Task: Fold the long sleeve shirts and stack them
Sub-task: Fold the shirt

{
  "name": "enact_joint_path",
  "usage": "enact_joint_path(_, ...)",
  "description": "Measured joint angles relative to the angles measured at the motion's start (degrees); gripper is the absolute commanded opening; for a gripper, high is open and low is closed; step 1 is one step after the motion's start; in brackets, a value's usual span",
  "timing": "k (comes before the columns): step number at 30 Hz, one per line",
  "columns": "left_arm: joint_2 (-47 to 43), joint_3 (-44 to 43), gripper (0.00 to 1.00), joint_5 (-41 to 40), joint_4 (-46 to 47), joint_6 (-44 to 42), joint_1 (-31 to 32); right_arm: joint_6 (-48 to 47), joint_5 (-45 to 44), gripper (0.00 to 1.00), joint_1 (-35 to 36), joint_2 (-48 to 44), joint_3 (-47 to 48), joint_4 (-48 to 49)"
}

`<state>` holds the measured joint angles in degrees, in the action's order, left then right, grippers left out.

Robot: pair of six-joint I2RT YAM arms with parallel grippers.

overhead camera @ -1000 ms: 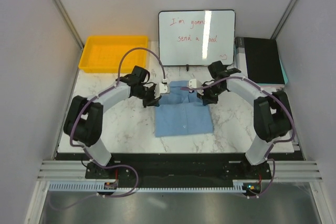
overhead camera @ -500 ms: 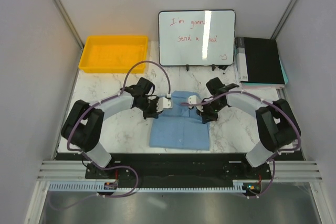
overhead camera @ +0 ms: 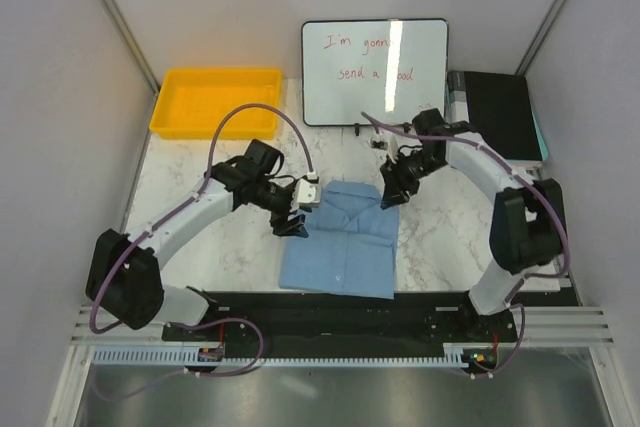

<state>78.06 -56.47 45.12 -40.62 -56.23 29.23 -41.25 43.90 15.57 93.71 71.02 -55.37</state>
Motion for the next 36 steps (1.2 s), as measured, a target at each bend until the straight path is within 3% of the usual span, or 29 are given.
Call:
enact_joint_path(7,12.35,-6.51,0.65,2.01,2.91,3.3,5.49,18.53,4.26,0.5,0.11,22.25,15.8,6.1)
enact_joint_path(11,18.95,-8.41,0.64,1.99,3.26,3.52,7.15,25.16,3.98,0.52,0.68,30.14,24.3,8.92)
enact_joint_path(16,24.22,-10.71,0.64,1.95,3.5,3.82,7.67,28.3,3.5,0.54,1.88,33.92,28.55,10.99)
enact_joint_path(25,27.91,-12.5,0.61,1.88,3.06,3.82,8.81,28.87,2.78,0.51,5.33,35.85,27.39,11.23)
enact_joint_path(28,28.55,-12.96,0.54,1.62,2.45,3.78,9.62,28.72,2.67,0.45,5.44,35.87,26.45,11.26)
enact_joint_path(31,29.22,-13.92,0.4,1.53,1.53,3.72,10.25,28.37,2.58,0.4,5.44,35.87,25.99,11.23)
enact_joint_path(32,29.38,-14.14,0.31,1.51,1.33,3.65,10.4,28.22,2.58,0.39,5.42,35.87,25.86,11.21)
enact_joint_path(36,29.4,-14.43,0.11,1.53,0.0,3.21,10.4,27.69,2.58,0.28,5.44,35.87,25.42,11.15)
